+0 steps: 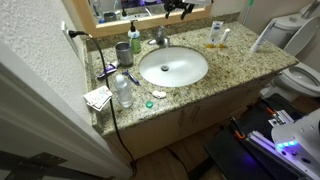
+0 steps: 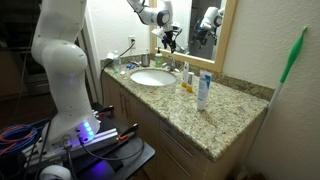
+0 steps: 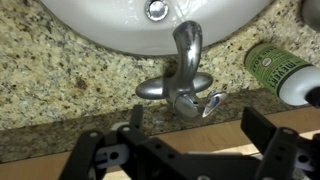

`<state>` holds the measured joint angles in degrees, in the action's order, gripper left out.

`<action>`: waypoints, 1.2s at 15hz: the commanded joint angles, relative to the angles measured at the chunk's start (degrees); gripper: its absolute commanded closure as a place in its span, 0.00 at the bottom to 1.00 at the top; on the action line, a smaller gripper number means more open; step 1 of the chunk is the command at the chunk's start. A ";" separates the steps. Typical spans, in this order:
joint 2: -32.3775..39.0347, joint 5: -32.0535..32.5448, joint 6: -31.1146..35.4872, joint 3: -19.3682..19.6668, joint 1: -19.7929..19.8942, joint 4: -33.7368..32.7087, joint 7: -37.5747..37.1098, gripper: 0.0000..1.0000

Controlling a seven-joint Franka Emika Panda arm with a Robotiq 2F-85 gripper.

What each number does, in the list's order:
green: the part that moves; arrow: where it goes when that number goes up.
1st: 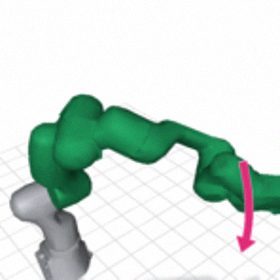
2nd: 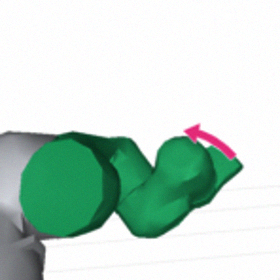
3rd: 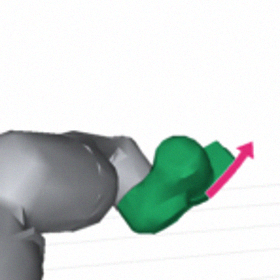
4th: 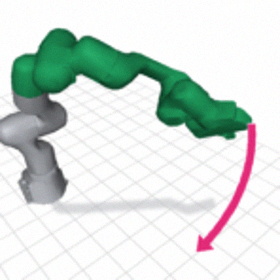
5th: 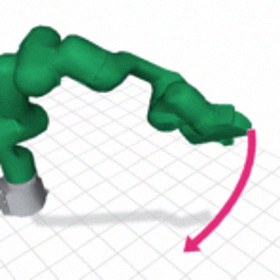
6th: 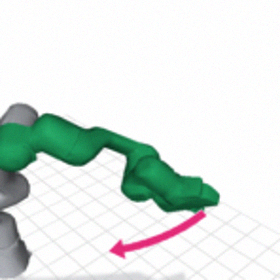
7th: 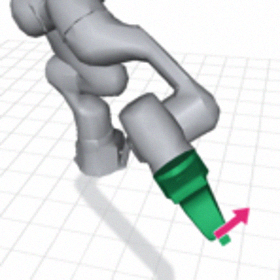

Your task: Close the tap

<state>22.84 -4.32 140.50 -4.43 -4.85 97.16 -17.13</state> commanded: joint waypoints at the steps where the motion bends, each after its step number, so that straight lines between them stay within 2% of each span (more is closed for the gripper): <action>1: 0.58 -0.60 -0.40 0.86 -0.86 -0.93 0.31 0.00; 2: 1.14 1.21 -0.38 1.80 -1.64 -1.05 -0.89 0.00; 3: 2.77 -1.14 -1.62 0.09 -0.73 -2.70 2.31 0.00; 6: 6.41 -1.36 -0.78 -0.43 -2.00 -5.45 2.26 0.00; 12: 12.79 0.41 -0.21 2.23 -5.00 -11.71 -2.74 0.00; 13: 13.56 0.44 -0.11 2.40 -5.15 -12.57 -2.87 0.03; 14: 14.10 0.55 -0.31 2.50 -5.25 -13.34 -2.66 0.27; 16: 14.52 0.93 -0.58 2.86 -5.77 -14.32 -2.91 0.30; 18: 14.73 1.00 -1.41 2.94 -6.07 -15.29 -3.05 0.44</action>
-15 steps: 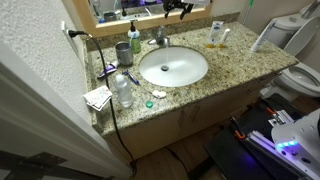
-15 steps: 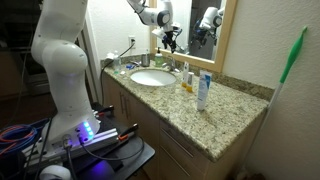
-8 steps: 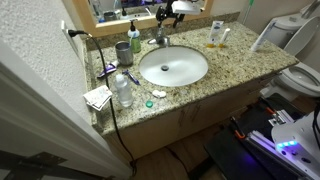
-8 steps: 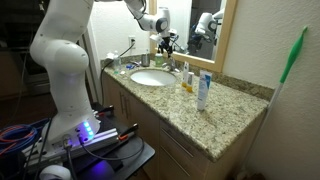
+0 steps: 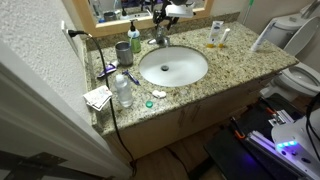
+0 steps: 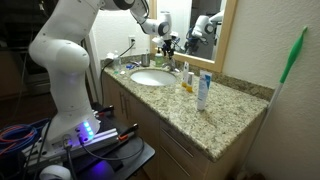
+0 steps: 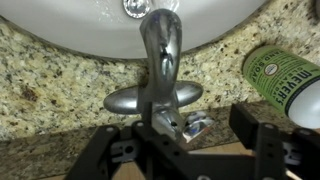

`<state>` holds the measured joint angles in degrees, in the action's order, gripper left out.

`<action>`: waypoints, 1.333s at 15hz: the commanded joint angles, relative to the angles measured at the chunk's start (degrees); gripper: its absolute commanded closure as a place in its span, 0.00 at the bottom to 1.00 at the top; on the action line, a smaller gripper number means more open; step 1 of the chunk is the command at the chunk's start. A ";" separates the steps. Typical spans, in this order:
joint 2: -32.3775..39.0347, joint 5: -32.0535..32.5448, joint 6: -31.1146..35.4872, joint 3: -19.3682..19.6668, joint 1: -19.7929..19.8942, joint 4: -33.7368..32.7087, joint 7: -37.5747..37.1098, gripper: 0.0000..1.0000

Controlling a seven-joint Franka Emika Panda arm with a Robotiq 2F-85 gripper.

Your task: Close the tap

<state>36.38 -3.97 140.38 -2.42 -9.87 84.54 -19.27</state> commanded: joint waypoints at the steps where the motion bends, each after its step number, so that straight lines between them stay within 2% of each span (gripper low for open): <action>1: 1.05 0.72 -1.92 1.00 -1.26 -2.80 -0.98 0.50; 7: 0.33 3.85 -7.04 3.18 -2.70 -3.60 -3.74 0.92; 8: 0.33 3.86 -7.92 3.25 -2.74 -3.77 -4.16 0.95; 9: 0.44 4.04 -8.63 3.37 -2.87 -3.96 -4.48 0.92; 14: 2.61 3.34 -17.31 2.52 -2.47 -7.09 -3.65 0.93; 20: 7.45 3.60 -24.50 3.05 -2.55 -12.86 -4.77 0.93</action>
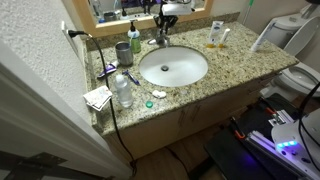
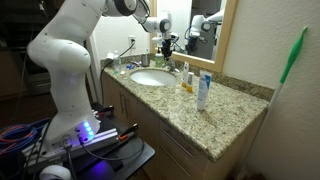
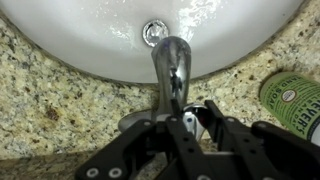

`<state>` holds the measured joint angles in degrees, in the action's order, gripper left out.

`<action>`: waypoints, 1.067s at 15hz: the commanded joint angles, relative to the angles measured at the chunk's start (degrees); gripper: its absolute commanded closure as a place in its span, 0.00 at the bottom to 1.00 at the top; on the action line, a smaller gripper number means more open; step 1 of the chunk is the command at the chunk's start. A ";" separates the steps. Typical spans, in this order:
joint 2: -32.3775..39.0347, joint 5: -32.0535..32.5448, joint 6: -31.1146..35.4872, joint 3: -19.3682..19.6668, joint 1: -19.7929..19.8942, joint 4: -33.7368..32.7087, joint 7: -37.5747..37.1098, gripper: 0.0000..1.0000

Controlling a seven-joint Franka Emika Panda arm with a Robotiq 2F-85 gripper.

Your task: Close the tap

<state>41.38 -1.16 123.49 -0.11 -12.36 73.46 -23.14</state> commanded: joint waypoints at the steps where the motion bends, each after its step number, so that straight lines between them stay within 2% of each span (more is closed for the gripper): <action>1: 3.14 0.86 -7.95 0.80 -0.11 -2.10 -1.09 0.93; 11: 4.32 -0.14 -9.87 0.27 0.59 -2.57 -0.52 0.93; 12: 2.62 -0.15 -5.57 -0.01 0.13 -5.04 -0.40 0.93; 13: 2.55 -0.20 -5.39 -0.02 0.14 -5.27 -0.38 0.71; 16: 2.60 -0.18 -5.45 -0.03 0.10 -5.37 -0.38 0.71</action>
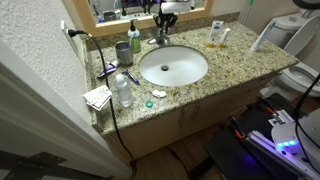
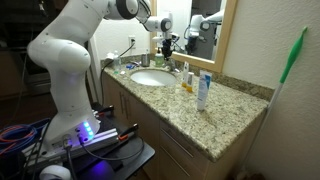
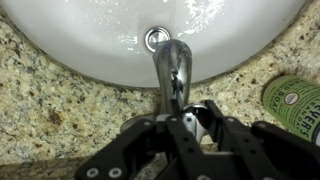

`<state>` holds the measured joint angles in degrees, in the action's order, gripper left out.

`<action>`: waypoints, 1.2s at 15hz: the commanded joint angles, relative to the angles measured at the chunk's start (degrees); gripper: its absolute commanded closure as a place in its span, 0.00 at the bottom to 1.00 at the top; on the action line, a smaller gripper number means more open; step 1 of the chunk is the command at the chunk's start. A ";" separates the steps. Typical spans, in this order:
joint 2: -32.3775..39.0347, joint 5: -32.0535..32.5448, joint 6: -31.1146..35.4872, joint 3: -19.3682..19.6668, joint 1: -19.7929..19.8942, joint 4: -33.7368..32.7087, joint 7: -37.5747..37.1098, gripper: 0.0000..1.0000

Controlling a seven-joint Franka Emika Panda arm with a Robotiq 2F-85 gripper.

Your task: Close the tap

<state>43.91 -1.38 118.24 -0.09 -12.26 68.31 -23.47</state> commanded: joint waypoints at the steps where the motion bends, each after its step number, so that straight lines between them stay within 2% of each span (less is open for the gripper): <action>1: 1.51 0.86 -1.68 0.80 -0.37 -1.90 -1.41 0.93; 4: 8.16 1.11 -7.34 1.51 -0.19 -6.35 -3.10 0.93; 9: 11.18 0.40 -12.22 1.00 -0.07 -10.83 -3.44 0.93; 10: 10.29 0.41 -12.68 0.90 -0.15 -10.81 -3.31 0.46; 12: 8.20 0.79 -13.00 0.94 -0.35 -9.42 -2.83 0.40; 16: 3.00 1.46 -8.51 0.46 -0.61 -3.29 -0.98 0.09; 18: -0.26 2.22 -6.33 0.59 -0.77 0.25 -0.47 0.01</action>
<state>50.60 -0.28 108.32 0.18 -12.82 59.89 -25.43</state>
